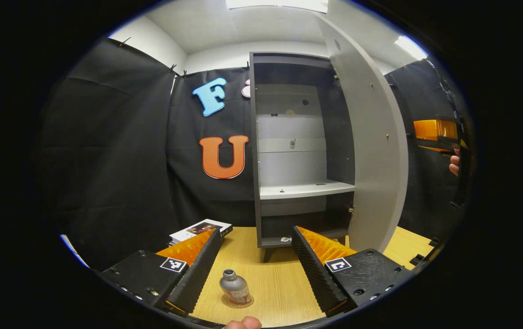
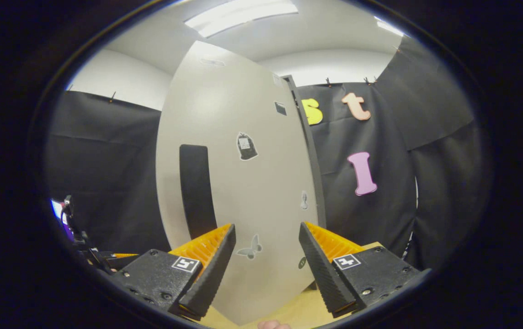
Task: Open the cabinet door with the right hand, grasp the bottle in the cabinet with the left hand and place it on the coaster, then close the cabinet door with the right hand.
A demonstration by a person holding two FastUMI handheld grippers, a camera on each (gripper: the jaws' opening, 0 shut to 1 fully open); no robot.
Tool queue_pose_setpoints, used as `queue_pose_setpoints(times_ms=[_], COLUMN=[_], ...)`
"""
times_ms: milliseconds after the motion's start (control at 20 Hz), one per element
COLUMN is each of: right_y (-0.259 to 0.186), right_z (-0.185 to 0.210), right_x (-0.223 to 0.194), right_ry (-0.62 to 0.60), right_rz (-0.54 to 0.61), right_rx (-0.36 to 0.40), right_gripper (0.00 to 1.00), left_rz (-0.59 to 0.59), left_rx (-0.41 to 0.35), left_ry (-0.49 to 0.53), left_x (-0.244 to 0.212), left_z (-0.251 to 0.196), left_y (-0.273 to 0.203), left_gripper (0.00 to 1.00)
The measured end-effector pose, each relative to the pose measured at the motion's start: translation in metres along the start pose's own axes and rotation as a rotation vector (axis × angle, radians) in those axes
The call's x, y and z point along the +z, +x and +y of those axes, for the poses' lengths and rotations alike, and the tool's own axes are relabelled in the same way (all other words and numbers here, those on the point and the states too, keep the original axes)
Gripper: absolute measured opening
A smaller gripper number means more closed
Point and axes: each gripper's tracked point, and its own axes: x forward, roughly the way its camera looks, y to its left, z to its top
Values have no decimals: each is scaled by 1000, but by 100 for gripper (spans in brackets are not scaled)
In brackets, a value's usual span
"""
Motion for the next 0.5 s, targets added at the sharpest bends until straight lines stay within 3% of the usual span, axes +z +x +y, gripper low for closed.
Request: queue_pose_setpoints(times_ms=[100, 150, 200, 350, 400, 500], right_y=[11, 19, 25, 51, 59, 78], right_z=[13, 20, 27, 45, 46, 52], right_x=[-3, -5, -7, -11, -14, -16], right_ry=[-8, -7, -6, 8, 11, 16], right_rz=[4, 6, 9, 13, 10, 10], right_rx=[21, 30, 42, 76, 76, 84], right_gripper=[85, 92, 84, 85, 92, 92], left_rz=[-4, -3, -1, -2, -2, 1], left_rx=[2, 4, 7, 21, 28, 42], left_ry=[-4, -7, -10, -19, -22, -27], left_x=[0, -2, -2, -4, -4, -6], left_z=[5, 7, 10, 20, 25, 31], left_y=[2, 2, 2, 2, 1, 1], left_gripper=[94, 94, 94, 94, 94, 94])
